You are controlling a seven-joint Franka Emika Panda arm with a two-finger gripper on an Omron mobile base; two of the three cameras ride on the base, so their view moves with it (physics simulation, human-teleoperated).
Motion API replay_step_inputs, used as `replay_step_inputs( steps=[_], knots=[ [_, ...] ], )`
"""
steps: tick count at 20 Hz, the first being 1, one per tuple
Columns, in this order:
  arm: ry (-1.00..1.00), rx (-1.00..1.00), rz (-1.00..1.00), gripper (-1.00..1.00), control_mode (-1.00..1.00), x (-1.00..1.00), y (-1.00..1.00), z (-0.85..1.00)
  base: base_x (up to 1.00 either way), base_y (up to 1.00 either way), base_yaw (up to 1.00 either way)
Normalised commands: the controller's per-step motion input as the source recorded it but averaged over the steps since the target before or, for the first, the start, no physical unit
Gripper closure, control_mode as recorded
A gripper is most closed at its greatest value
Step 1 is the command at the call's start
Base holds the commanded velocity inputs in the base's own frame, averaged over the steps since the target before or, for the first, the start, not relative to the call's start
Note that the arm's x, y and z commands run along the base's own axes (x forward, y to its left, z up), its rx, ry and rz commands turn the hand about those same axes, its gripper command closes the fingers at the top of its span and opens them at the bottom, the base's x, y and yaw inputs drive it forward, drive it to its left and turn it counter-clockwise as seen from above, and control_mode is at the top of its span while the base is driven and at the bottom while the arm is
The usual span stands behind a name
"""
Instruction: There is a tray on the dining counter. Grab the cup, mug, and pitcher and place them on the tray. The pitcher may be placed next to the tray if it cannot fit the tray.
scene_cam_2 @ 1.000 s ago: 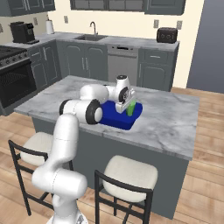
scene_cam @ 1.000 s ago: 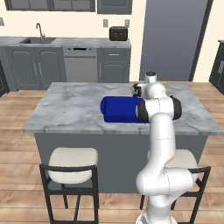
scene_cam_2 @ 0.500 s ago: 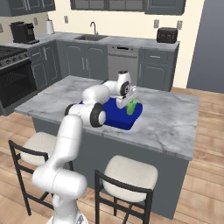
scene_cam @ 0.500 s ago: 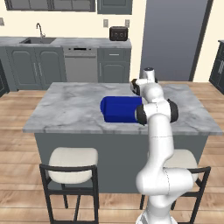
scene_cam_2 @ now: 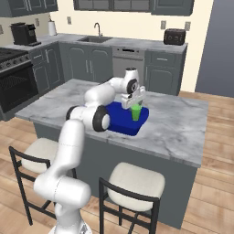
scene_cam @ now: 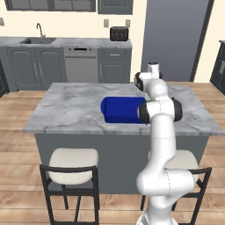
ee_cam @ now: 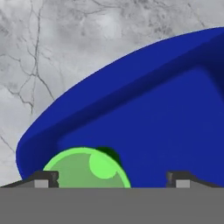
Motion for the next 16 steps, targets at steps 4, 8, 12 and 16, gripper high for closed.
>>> replay_step_inputs(
  steps=[4,8,12,16],
  knots=[
    [-0.15,0.00,-0.02,-1.00,-1.00,-0.78,0.04,0.12,0.00,0.00,0.00],
    [-0.18,0.00,-0.04,-1.00,-1.00,-0.99,0.13,0.00,0.00,0.00,0.00],
    [-0.27,-0.01,-0.05,-1.00,-1.00,-1.00,0.22,0.00,0.00,0.00,0.00],
    [-0.34,-0.04,-0.02,-1.00,-1.00,-0.99,0.34,0.19,0.00,0.00,0.00]
  ],
)
